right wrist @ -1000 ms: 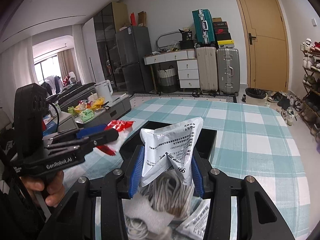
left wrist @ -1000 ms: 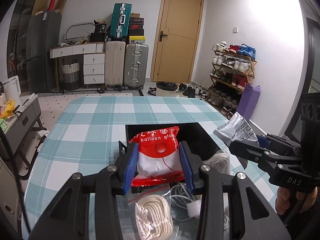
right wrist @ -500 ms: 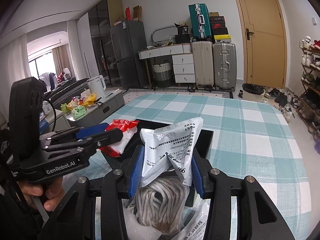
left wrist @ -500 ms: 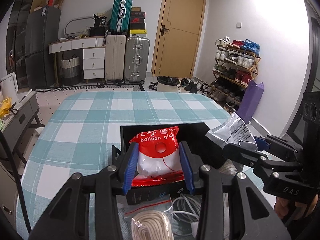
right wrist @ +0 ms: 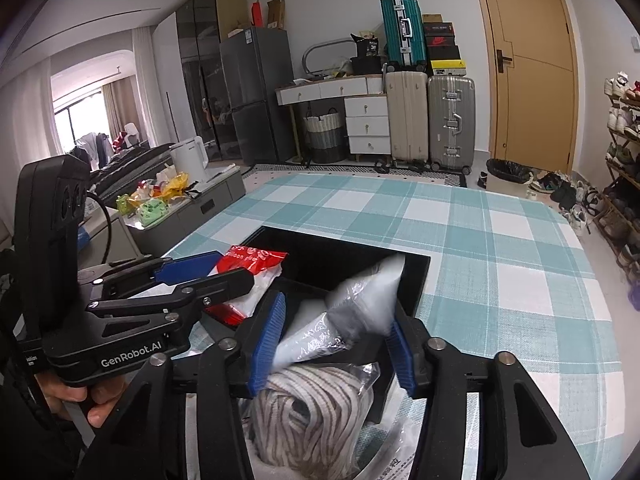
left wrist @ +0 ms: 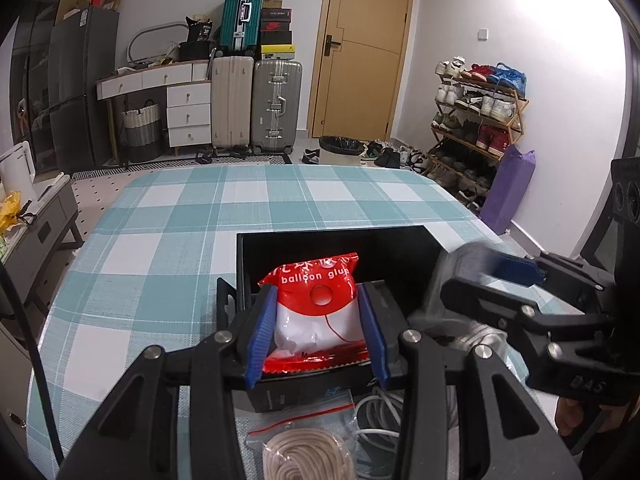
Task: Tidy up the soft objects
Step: 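Open both grippers to drop the packet and sachet into the box, then withdraw both grippers from the box back toward the pile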
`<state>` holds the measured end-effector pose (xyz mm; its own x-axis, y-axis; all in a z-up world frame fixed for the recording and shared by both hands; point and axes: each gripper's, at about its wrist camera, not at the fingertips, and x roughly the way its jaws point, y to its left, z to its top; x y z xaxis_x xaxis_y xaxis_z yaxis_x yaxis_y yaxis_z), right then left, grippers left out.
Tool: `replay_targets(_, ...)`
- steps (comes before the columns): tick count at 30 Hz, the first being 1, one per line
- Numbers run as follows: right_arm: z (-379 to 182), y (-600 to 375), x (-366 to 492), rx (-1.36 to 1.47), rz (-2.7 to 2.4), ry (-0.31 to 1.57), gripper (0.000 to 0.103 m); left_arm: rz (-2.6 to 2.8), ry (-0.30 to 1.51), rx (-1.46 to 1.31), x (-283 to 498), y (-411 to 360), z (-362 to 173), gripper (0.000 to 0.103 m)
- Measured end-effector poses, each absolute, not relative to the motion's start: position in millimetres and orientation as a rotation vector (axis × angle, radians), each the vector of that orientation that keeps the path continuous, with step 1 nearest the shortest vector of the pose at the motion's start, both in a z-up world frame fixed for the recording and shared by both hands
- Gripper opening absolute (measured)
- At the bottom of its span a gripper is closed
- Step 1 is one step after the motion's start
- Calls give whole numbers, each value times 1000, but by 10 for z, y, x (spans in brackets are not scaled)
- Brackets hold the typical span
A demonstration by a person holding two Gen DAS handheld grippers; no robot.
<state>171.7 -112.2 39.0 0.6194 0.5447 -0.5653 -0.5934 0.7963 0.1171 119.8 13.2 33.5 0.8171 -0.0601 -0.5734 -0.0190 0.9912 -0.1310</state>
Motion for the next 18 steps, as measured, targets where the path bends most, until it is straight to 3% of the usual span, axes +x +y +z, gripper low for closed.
replay_targets(2,400,-1133,1701,-92,645,600,84,-11,632,-128,1215,132,321,50)
replay_targets(3,412,-1150,1688,-89,641,590,84,-9,632,-125,1207,131,320,61)
replay_targets(5,422,-1191,1675,-87,640,591,85,-13,618,-121,1170,129,336,66)
replay_targets(7,435,-1265,1648,-81,626,594,92,-21,617,-124,1134,134,354,84)
replay_targets(10,462,-1389,1594,-57,612,582,102,28,589,-119,1044,150,397,102)
replay_targets(18,478,-1649,1409,-48,587,589,102,38,584,-121,831,238,413,103)
